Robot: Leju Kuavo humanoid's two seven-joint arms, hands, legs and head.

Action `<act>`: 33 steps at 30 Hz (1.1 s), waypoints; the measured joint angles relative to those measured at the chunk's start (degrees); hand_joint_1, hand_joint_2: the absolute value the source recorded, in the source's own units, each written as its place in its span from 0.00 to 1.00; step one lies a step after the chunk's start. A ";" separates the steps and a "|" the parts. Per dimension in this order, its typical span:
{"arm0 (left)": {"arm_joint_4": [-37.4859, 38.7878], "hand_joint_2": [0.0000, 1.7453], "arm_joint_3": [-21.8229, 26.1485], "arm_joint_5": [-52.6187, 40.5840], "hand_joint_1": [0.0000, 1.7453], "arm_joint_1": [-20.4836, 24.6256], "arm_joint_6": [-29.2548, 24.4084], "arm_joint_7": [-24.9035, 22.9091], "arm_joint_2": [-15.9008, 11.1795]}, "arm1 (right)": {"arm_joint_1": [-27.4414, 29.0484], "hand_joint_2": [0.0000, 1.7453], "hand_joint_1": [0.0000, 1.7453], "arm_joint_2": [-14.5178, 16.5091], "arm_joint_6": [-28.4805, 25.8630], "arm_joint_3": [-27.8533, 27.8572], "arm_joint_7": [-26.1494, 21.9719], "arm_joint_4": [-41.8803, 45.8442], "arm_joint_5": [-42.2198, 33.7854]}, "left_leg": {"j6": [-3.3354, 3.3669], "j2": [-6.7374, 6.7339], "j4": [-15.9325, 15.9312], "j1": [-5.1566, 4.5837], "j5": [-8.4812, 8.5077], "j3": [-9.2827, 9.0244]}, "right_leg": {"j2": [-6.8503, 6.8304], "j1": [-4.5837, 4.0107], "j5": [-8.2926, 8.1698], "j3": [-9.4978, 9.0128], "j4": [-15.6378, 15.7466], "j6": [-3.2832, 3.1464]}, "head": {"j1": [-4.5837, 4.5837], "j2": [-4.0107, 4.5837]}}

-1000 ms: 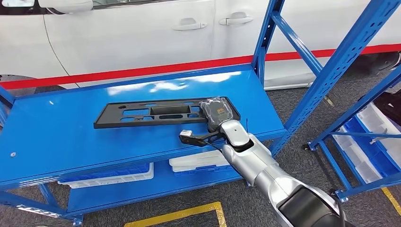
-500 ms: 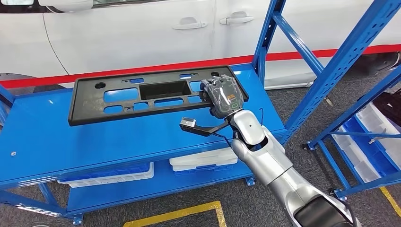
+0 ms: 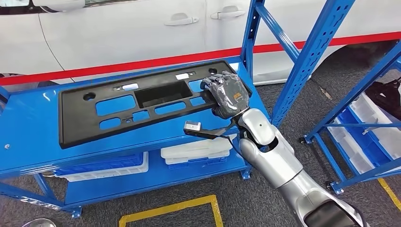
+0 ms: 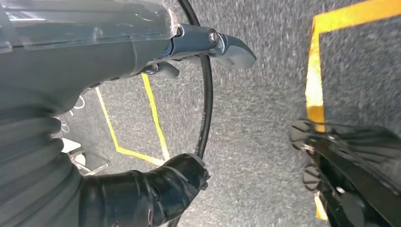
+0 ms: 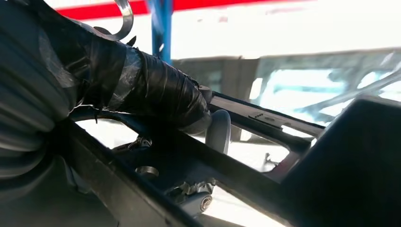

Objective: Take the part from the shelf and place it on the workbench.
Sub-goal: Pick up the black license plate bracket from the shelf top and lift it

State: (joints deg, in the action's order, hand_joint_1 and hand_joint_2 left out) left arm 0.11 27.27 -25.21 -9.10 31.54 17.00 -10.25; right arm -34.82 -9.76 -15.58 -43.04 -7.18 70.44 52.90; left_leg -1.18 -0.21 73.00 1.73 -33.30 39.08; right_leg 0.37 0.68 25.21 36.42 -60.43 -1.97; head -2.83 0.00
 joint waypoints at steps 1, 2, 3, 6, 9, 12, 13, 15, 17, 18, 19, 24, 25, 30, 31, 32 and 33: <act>0.00 1.00 -0.07 -0.15 0.00 0.04 0.19 0.17 -0.13 | 0.07 1.00 1.00 -0.10 1.60 -0.15 -0.76 0.72 -1.84 | 0.29 -0.02 -3.55 -0.08 1.21 -2.73 | -0.01 -0.09 -0.31 0.49 -0.15 0.07 | 0.00 0.00; 0.00 1.00 -0.13 -0.33 0.00 0.13 0.43 0.40 -0.29 | 0.11 1.00 1.00 -0.20 3.32 -0.37 -1.57 1.69 -3.87 | 0.69 -0.51 -7.78 -0.26 1.99 -5.47 | -0.14 -0.15 -0.60 0.81 -0.26 0.18 | 0.01 0.00; 0.00 1.00 -0.17 -0.52 0.00 0.22 0.71 0.69 -0.47 | 0.16 1.00 1.00 -0.36 5.01 -0.65 -2.51 2.83 -6.00 | 0.98 -0.87 -11.23 -0.46 2.78 -7.56 | -0.26 -0.23 -0.88 0.99 -0.33 0.37 | -0.02 0.00; 0.00 1.00 -0.24 -1.11 0.00 0.44 1.45 1.35 -1.04 | 0.44 1.00 1.00 -1.06 9.35 -2.37 -5.83 7.25 -12.01 | 1.68 -0.86 -14.30 -1.15 3.92 -8.84 | -0.83 -0.17 -1.77 0.99 -0.06 1.38 | 0.01 0.00; 0.00 1.00 -0.34 -1.66 0.00 0.63 1.96 1.63 -1.40 | 0.68 1.00 1.00 -2.12 11.95 -4.80 -8.30 11.90 -15.86 | 2.77 -0.04 -15.11 -0.87 5.83 -8.20 | -1.08 -0.03 0.17 1.58 -1.33 2.39 | -0.02 0.00; 0.00 1.00 -0.75 -1.90 0.00 0.81 2.21 1.73 -1.50 | 0.80 1.00 1.00 -3.06 12.79 -6.49 -9.07 15.16 -17.45 | 3.39 0.84 -15.24 -0.82 7.73 -6.12 | -0.72 0.04 8.04 3.87 -10.13 2.65 | -0.03 0.00; 0.00 1.00 -0.89 -2.03 0.00 0.85 2.22 1.67 -1.51 | 0.82 1.00 1.00 -3.21 13.17 -6.98 -9.31 15.87 -17.90 | 3.37 1.24 -15.11 -0.86 8.27 -5.27 | -0.67 0.03 9.63 4.24 -13.06 2.65 | -0.03 0.00; 0.00 1.00 -1.04 -2.54 0.00 1.09 2.28 1.47 -1.51 | 0.65 1.00 1.00 -3.46 14.23 -8.00 -10.07 16.87 -18.93 | 3.29 2.24 -14.75 -0.98 9.34 -3.50 | -0.47 -0.07 9.13 2.52 -13.90 2.31 | -0.04 0.00; 0.00 1.00 -1.17 -3.62 0.00 1.83 2.63 1.25 -1.55 | -0.12 1.00 1.00 -3.65 15.21 -9.18 -10.61 17.69 -19.93 | 3.10 3.41 -14.44 -1.11 10.48 -1.90 | 0.82 -0.33 6.60 -2.67 -7.48 1.29 | -0.02 0.00; 0.00 1.00 -1.23 -4.42 0.00 2.39 2.90 1.13 -1.63 | -0.76 1.00 1.00 -3.68 15.60 -9.81 -10.70 18.01 -20.44 | 2.90 3.99 -14.35 -1.22 11.09 -1.28 | 1.88 -0.42 6.03 -5.38 -3.39 0.80 | 0.01 0.00; 0.01 1.00 -1.33 -5.21 0.00 2.97 3.26 1.02 -1.81 | -1.42 1.00 1.00 -3.67 15.94 -10.41 -10.66 18.26 -20.91 | 2.62 4.56 -14.45 -1.22 11.70 -0.90 | 2.73 -0.51 5.77 -7.23 -0.47 0.52 | 0.00 0.00; 0.10 1.00 -1.90 -8.77 0.00 4.89 4.09 0.66 -3.42 | -4.16 1.00 1.00 -3.11 16.64 -12.90 -10.25 18.59 -22.48 | 0.80 5.05 -14.37 -0.84 12.23 0.49 | 0.95 -0.41 3.45 -7.51 3.05 -0.49 | -0.06 0.00; 0.13 1.00 -2.05 -9.65 0.00 5.24 3.95 0.49 -3.75 | -4.55 1.00 1.00 -2.73 16.68 -13.18 -9.97 18.60 -22.72 | 0.47 3.63 -12.58 -0.80 9.99 1.20 | 0.20 -0.22 2.64 -6.94 3.40 -0.81 | -0.02 0.00; 0.13 1.00 -2.54 -11.68 0.00 7.27 3.32 0.03 -4.27 | -5.36 1.00 1.00 -1.31 16.76 -14.18 -8.79 18.57 -23.15 | -1.68 0.45 1.13 0.27 3.48 2.86 | -3.90 -0.26 -0.25 -2.67 2.88 -0.58 | 0.09 0.00; 0.13 1.00 -2.55 -12.05 0.00 7.47 3.24 0.10 -4.32 | -5.47 1.00 1.00 -1.15 16.75 -14.31 -8.66 18.56 -23.17 | -2.04 0.18 0.26 0.51 5.20 1.15 | -4.71 -0.18 -0.64 -1.69 2.45 -0.33 | 0.09 0.00; 0.13 1.00 -2.55 -12.73 0.00 7.58 3.21 0.31 -4.38 | -5.64 1.00 1.00 -1.07 16.73 -14.38 -8.60 18.57 -23.17 | -2.36 -0.65 -2.51 0.72 6.39 -1.57 | -5.42 -0.13 -0.94 -0.79 1.82 -0.04 | 0.10 0.00; 0.13 1.00 -2.56 -13.75 0.00 7.69 3.15 0.59 -4.49 | -5.81 1.00 1.00 -1.02 16.70 -14.44 -8.57 18.62 -23.17 | -2.58 -1.75 -6.39 0.62 6.37 -4.73 | -6.04 -0.12 -1.15 0.04 1.14 0.28 | 0.11 0.00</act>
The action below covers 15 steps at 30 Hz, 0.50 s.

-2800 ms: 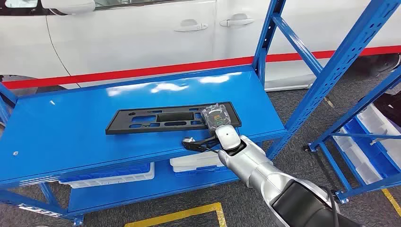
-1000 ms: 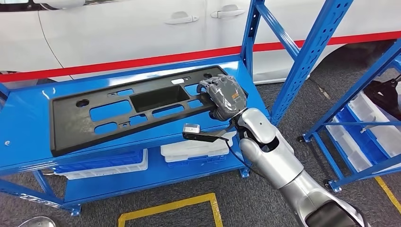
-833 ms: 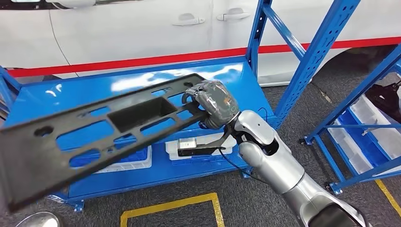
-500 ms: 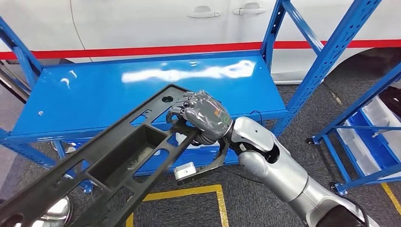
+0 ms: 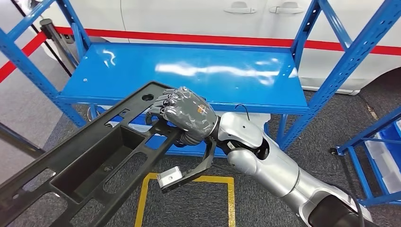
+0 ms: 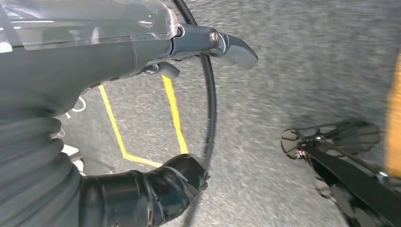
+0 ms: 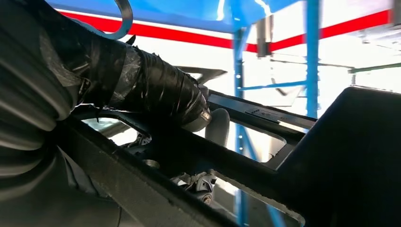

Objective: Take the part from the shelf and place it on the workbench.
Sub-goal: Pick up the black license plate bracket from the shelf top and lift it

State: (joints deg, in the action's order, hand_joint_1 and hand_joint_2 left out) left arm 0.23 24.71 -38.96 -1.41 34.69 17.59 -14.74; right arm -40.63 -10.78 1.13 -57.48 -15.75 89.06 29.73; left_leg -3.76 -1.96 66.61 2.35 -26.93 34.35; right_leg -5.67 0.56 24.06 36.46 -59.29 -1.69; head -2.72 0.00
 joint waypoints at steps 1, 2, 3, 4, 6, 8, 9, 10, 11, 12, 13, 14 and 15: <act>0.00 1.00 -0.04 -1.29 0.00 0.19 -0.14 0.38 -0.17 | -0.19 1.00 1.00 0.08 -0.01 -0.07 0.01 0.05 0.01 | 0.33 -0.94 -3.55 -0.19 -0.71 -2.54 | -0.64 -0.07 -0.19 0.59 -0.57 0.34 | -0.04 0.00; 0.00 1.00 -0.19 -2.91 0.00 0.49 -0.28 0.72 -0.38 | -0.36 1.00 1.00 0.22 0.05 -0.18 0.01 0.10 0.01 | 0.83 -1.57 -6.22 -0.47 -1.71 -4.13 | -1.25 -0.22 -0.42 0.96 -0.99 0.67 | -0.10 0.00; 0.00 1.00 -0.48 -4.84 0.00 0.95 -0.26 0.82 -0.67 | -0.51 1.00 1.00 0.55 0.22 -0.37 0.04 0.12 0.01 | 1.57 -1.42 -7.47 -0.82 -2.29 -4.51 | -1.90 -0.29 -0.75 1.16 -1.09 1.01 | -0.15 0.00; -0.04 1.00 -0.90 -6.91 0.00 1.58 0.06 0.54 -1.03 | -0.67 1.00 1.00 1.07 0.48 -0.67 0.16 0.07 0.01 | 2.52 -0.83 -7.65 -0.92 -2.03 -3.94 | -2.59 -0.30 -1.16 1.23 -1.05 1.37 | -0.21 0.00; -0.74 1.00 -1.83 -10.86 0.00 3.26 1.92 -1.45 -1.73 | -0.96 1.00 1.00 2.46 1.06 -1.58 0.74 -0.20 0.01 | 3.73 0.34 -7.78 -0.91 -0.77 -2.71 | -1.49 0.03 -0.23 1.84 -1.83 2.13 | -0.21 0.00; -2.66 1.00 -2.73 -13.49 0.00 5.34 4.38 -4.15 -2.18 | -1.24 1.00 1.00 3.97 1.53 -2.56 1.20 -0.54 -0.07 | 4.69 1.40 -7.91 -0.86 0.86 -1.08 | 2.44 0.24 4.72 3.41 -6.27 2.43 | -0.22 0.00; -3.95 1.00 -3.32 -14.32 0.00 6.48 5.54 -5.41 -2.26 | -1.44 1.00 1.00 4.78 1.75 -2.99 1.28 -0.76 -0.16 | 4.98 2.04 -7.90 -0.98 1.68 -0.07 | 4.18 0.14 7.78 4.42 -9.90 2.33 | -0.23 0.00; -5.21 1.00 -4.06 -14.90 0.00 7.68 6.56 -6.60 -2.21 | -1.70 1.00 1.00 5.66 1.91 -3.37 1.34 -1.08 -0.26 | 5.18 2.77 -7.87 -1.14 2.51 0.99 | 5.12 -0.04 10.05 5.21 -13.65 2.10 | -0.22 0.00; -6.40 1.00 -4.90 -15.15 0.00 8.90 7.41 -7.87 -2.10 | -1.98 1.00 1.00 6.62 1.97 -3.73 1.56 -1.55 -0.34 | 5.28 3.55 -7.84 -1.34 3.31 2.00 | 5.54 -0.30 10.99 5.39 -16.28 1.78 | -0.22 0.00; -7.48 1.00 -5.86 -15.07 0.00 10.06 8.19 -9.17 -1.96 | -2.30 1.00 1.00 7.57 1.92 -4.05 1.87 -2.21 -0.39 | 5.32 4.34 -7.82 -1.56 4.08 2.94 | 5.73 -0.56 10.72 4.75 -17.22 1.35 | -0.22 0.00; -8.48 1.00 -6.96 -14.66 0.00 11.18 8.77 -10.35 -1.80 | -2.68 1.00 1.00 8.53 1.80 -4.31 2.30 -2.99 -0.42 | 5.33 5.14 -7.81 -1.78 4.82 3.81 | 5.89 -0.87 9.45 3.07 -15.96 0.76 | -0.22 0.00; -9.38 1.00 -8.17 -14.08 0.00 12.26 9.16 -11.31 -1.65 | -3.17 1.00 1.00 9.39 1.62 -4.45 2.75 -3.82 -0.43 | 5.34 5.92 -7.80 -1.98 5.53 4.56 | 6.34 -1.19 7.85 0.49 -12.81 -0.02 | -0.22 0.00; -10.19 1.00 -9.51 -13.49 0.00 13.29 9.45 -12.02 -1.40 | -3.76 1.00 1.00 10.13 1.43 -4.52 3.08 -4.67 -0.43 | 5.29 6.61 -7.80 -2.12 6.23 5.22 | 7.37 -1.52 7.03 -2.42 -8.59 -1.02 | -0.20 0.00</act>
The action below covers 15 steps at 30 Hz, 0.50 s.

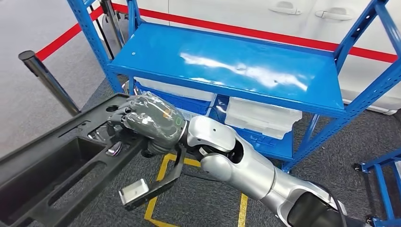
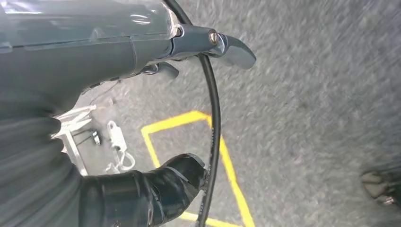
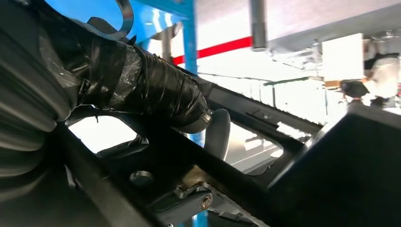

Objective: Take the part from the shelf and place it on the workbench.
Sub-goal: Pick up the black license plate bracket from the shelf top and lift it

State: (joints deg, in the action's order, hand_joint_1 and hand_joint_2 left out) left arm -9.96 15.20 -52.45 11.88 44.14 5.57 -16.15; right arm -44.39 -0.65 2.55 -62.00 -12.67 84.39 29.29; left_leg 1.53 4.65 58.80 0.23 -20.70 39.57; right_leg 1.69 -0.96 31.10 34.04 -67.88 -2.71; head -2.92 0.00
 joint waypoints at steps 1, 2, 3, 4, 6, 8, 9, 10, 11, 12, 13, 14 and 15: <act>-0.72 1.00 -1.38 0.51 0.00 0.95 0.18 -0.43 0.21 | -0.57 1.00 1.00 0.63 -0.21 -0.03 0.23 -0.73 0.01 | -0.12 0.63 -0.08 -0.07 0.72 0.49 | 0.93 -0.16 -0.45 -2.52 3.92 -0.67 | 0.02 0.00; -1.27 1.00 -2.60 0.92 0.00 1.71 0.30 -0.70 0.39 | -1.07 1.00 1.00 1.09 -0.42 -0.03 0.36 -1.47 0.03 | -0.33 1.20 -0.30 0.00 1.43 0.77 | 1.68 -0.34 -0.61 -4.15 6.72 -1.10 | -0.01 0.00; -1.72 1.00 -3.77 1.36 0.00 2.26 0.40 -0.93 0.55 | -1.49 1.00 1.00 1.43 -0.62 -0.03 0.44 -2.26 0.05 | -0.68 1.68 -0.66 0.17 2.16 0.92 | 2.04 -0.47 -0.55 -4.90 8.36 -1.32 | -0.02 0.00; -2.06 1.00 -4.79 1.88 0.00 2.55 0.45 -1.16 0.59 | -1.77 1.00 1.00 1.74 -0.77 -0.03 0.52 -3.00 0.09 | -1.08 2.25 -1.21 0.28 2.94 0.94 | 1.64 -0.51 -1.15 -4.95 8.95 -1.18 | -0.06 0.00; -2.53 1.00 -6.60 3.48 0.00 2.72 0.30 -1.67 0.60 | -2.13 1.00 1.00 2.21 -0.93 0.01 0.71 -4.60 0.19 | -1.63 1.60 -1.61 0.35 3.04 1.28 | 0.50 -0.24 -2.89 -4.72 10.34 -1.27 | -0.08 0.00; -3.04 1.00 -8.19 5.10 0.00 2.92 -0.08 -2.04 0.52 | -2.26 1.00 1.00 2.45 -1.00 0.07 0.75 -5.80 0.33 | -2.23 -1.46 1.77 0.42 -1.18 2.62 | -0.93 0.17 -4.80 -3.95 11.56 -1.32 | -0.08 0.00; -3.32 1.00 -8.97 5.82 0.00 3.16 -0.21 -2.13 0.49 | -2.28 1.00 1.00 2.51 -1.04 0.09 0.67 -6.28 0.45 | -2.74 -2.95 5.16 0.61 -4.24 3.62 | -1.67 0.17 -5.48 -3.29 11.70 -1.30 | -0.07 0.00; -3.56 1.00 -9.81 6.53 0.00 3.44 -0.30 -2.23 0.51 | -2.30 1.00 1.00 2.51 -1.08 0.11 0.54 -6.71 0.64 | -3.29 -3.75 9.10 0.97 -6.66 4.55 | -2.50 0.21 -6.05 -2.48 11.62 -1.18 | -0.08 0.00; -3.74 1.00 -10.73 7.23 0.00 3.69 -0.32 -2.35 0.51 | -2.27 1.00 1.00 2.54 -1.12 0.12 0.35 -7.13 0.88 | -3.89 -4.12 12.60 1.41 -7.66 5.10 | -3.38 0.32 -6.54 -1.55 11.40 -0.90 | -0.05 0.00; -3.87 1.00 -11.65 7.86 0.00 3.91 -0.32 -2.51 0.53 | -2.24 1.00 1.00 2.58 -1.13 0.12 0.17 -7.55 1.09 | -4.52 -4.33 14.83 1.86 -7.26 5.01 | -4.28 0.49 -6.96 -0.58 11.04 -0.58 | -0.06 0.00; -3.96 1.00 -12.57 8.51 0.00 4.06 -0.32 -2.77 0.54 | -2.22 1.00 1.00 2.67 -1.16 0.12 0.01 -7.95 1.26 | -5.17 -4.59 15.18 2.33 -5.83 3.94 | -5.16 0.73 -7.31 0.49 10.50 -0.22 | -0.05 0.00; -4.08 1.00 -13.37 9.30 0.00 4.16 -0.30 -3.02 0.55 | -2.21 1.00 1.00 2.81 -1.23 0.12 -0.06 -8.29 1.37 | -5.87 -5.19 13.57 2.81 -4.27 1.82 | -5.99 0.98 -7.55 1.58 9.76 0.14 | -0.05 0.00; -4.30 1.00 -14.07 10.35 0.00 4.26 -0.26 -3.23 0.64 | -2.23 1.00 1.00 2.97 -1.37 0.13 -0.02 -8.53 1.42 | -6.63 -6.47 10.39 3.13 -4.00 -0.98 | -6.72 1.13 -7.66 2.60 8.93 0.51 | -0.02 0.00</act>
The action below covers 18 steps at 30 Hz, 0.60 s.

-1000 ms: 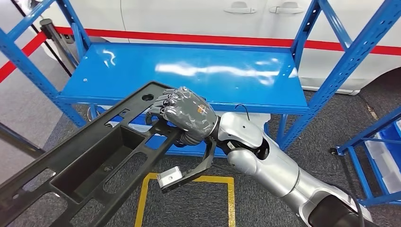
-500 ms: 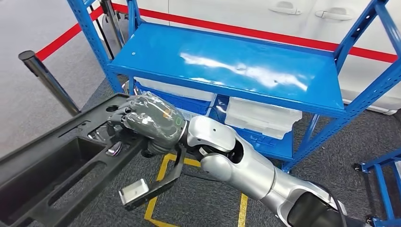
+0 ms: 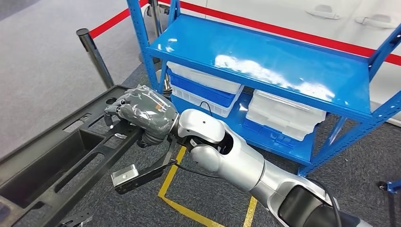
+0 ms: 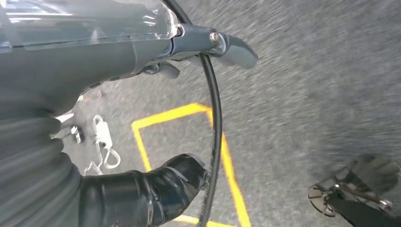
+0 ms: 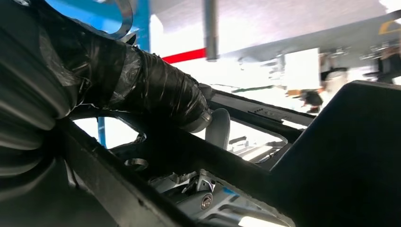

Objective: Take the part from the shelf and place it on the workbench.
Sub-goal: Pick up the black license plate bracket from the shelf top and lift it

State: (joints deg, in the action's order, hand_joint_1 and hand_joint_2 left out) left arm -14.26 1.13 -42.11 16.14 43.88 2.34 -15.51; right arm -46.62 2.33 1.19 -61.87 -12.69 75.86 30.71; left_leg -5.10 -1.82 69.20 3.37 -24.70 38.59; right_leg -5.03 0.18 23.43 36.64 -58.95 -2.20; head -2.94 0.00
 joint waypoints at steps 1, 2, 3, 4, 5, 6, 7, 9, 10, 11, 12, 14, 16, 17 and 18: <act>-0.29 1.00 -0.51 1.38 0.00 0.00 -0.01 -0.18 -0.04 | -0.03 1.00 1.00 0.09 -0.26 0.07 0.17 -0.17 0.10 | -0.13 -1.11 -3.59 -0.03 -0.59 -2.71 | -0.74 0.03 -0.03 0.87 -0.93 0.41 | -0.09 0.00; -0.58 1.00 -0.85 3.22 0.00 -0.31 -0.15 -0.19 -0.09 | -0.02 1.00 1.00 0.06 -0.62 0.16 0.48 -0.25 0.27 | 0.17 -2.03 -6.34 -0.18 -1.66 -4.52 | -1.37 -0.09 -0.05 1.42 -1.70 0.81 | -0.24 0.00; -0.79 1.00 -1.02 5.75 0.00 -1.18 -0.55 0.10 -0.25 | 0.12 1.00 1.00 -0.41 -1.26 0.31 1.03 -0.26 0.55 | 0.85 -2.42 -7.95 -0.52 -2.77 -5.37 | -1.97 -0.20 -0.17 1.67 -2.13 1.23 | -0.39 0.00; -0.88 1.00 -0.92 8.61 0.00 -2.68 -1.17 0.82 -0.58 | 0.47 1.00 1.00 -1.12 -2.03 0.50 1.57 -0.12 0.85 | 1.95 -2.02 -8.43 -0.82 -2.95 -5.41 | -2.53 -0.20 -0.39 1.68 -2.34 1.64 | -0.56 0.00; -0.84 1.00 -0.68 11.47 0.00 -4.76 -2.00 2.04 -0.91 | 1.03 1.00 1.00 -2.26 -2.85 0.78 1.99 0.13 1.08 | 2.83 -1.66 -8.39 -0.89 -2.70 -5.07 | -2.70 -0.07 -0.53 1.63 -2.35 2.03 | -0.63 0.00; -0.80 1.00 -0.41 13.85 0.00 -7.07 -2.89 3.71 -1.25 | 1.69 1.00 1.00 -3.71 -3.68 1.21 2.17 0.56 1.23 | 3.58 -1.27 -8.40 -0.99 -2.34 -4.73 | -1.98 0.19 0.03 1.68 -2.59 2.46 | -0.63 0.00; -0.74 1.00 -0.16 15.37 0.00 -9.34 -3.66 5.36 -1.56 | 2.36 1.00 1.00 -5.11 -4.28 1.78 2.08 1.05 1.26 | 4.32 -0.94 -8.49 -1.07 -1.85 -4.25 | -0.57 0.40 1.65 1.96 -3.56 2.76 | -0.64 0.00; -0.53 1.00 0.03 17.13 0.00 -13.11 -4.86 8.10 -1.89 | 3.52 1.00 1.00 -8.18 -4.97 3.33 1.99 1.82 1.46 | 5.54 -0.05 -8.55 -1.45 -0.58 -2.66 | 2.96 0.45 7.49 3.08 -8.20 2.84 | -0.66 0.00; -0.26 1.00 0.13 17.97 0.00 -14.45 -5.40 9.25 -1.95 | 4.16 1.00 1.00 -9.56 -5.20 4.06 2.16 2.11 1.71 | 5.98 0.64 -8.54 -1.72 0.12 -1.67 | 3.97 0.27 10.39 3.63 -11.35 2.57 | -0.67 0.00; 0.62 1.00 0.43 18.98 0.00 -15.48 -6.11 10.74 -1.83 | 5.17 1.00 1.00 -11.21 -5.59 4.84 2.43 2.59 2.07 | 6.28 1.57 -8.52 -2.00 0.86 -0.65 | 4.48 -0.03 12.16 3.75 -14.11 2.22 | -0.67 0.00; 2.00 1.00 0.93 19.99 0.00 -16.31 -7.00 12.40 -1.55 | 6.59 1.00 1.00 -12.80 -6.18 5.64 2.68 3.30 2.48 | 6.46 2.63 -8.50 -2.24 1.54 0.25 | 4.75 -0.37 12.46 3.16 -15.57 1.82 | -0.66 0.00; 5.51 1.00 2.60 21.75 0.00 -18.19 -8.98 15.27 -0.62 | 10.06 1.00 1.00 -16.48 -7.61 7.85 2.89 5.26 3.23 | 6.67 4.82 -8.47 -2.59 2.77 1.64 | 5.50 -1.19 10.02 -0.46 -13.70 0.78 | -0.65 0.00; 7.88 1.00 4.59 22.62 0.00 -20.11 -10.25 15.71 0.69 | 12.23 1.00 1.00 -19.21 -8.28 10.31 2.79 6.61 3.96 | 6.67 6.31 -8.49 -2.73 3.84 2.45 | 7.99 -1.80 8.26 -5.73 -6.54 -0.83 | -0.63 0.00; 8.67 1.00 5.53 22.77 0.00 -20.92 -10.51 15.45 1.27 | 12.77 1.00 1.00 -20.08 -8.32 11.36 2.76 6.97 4.28 | 6.53 6.86 -8.69 -2.62 4.50 2.77 | 9.16 -2.00 8.23 -7.64 -3.37 -1.41 | -0.65 0.00; 9.38 1.00 6.31 22.86 0.00 -21.52 -10.49 15.23 1.78 | 13.13 1.00 1.00 -20.69 -8.31 12.15 2.74 7.24 4.51 | 6.31 7.40 -9.07 -2.45 5.25 2.99 | 9.91 -2.11 8.43 -8.59 -1.24 -1.84 | -0.69 0.00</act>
State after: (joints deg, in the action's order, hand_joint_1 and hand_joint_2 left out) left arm -4.88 7.44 -19.25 -5.38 33.39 17.58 -13.73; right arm -33.49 -18.36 -7.12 -49.72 -9.94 83.10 35.22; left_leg 1.21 5.58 60.13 0.91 -19.45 41.58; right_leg 4.88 -1.94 31.86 28.05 -60.19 -4.03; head -3.63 0.00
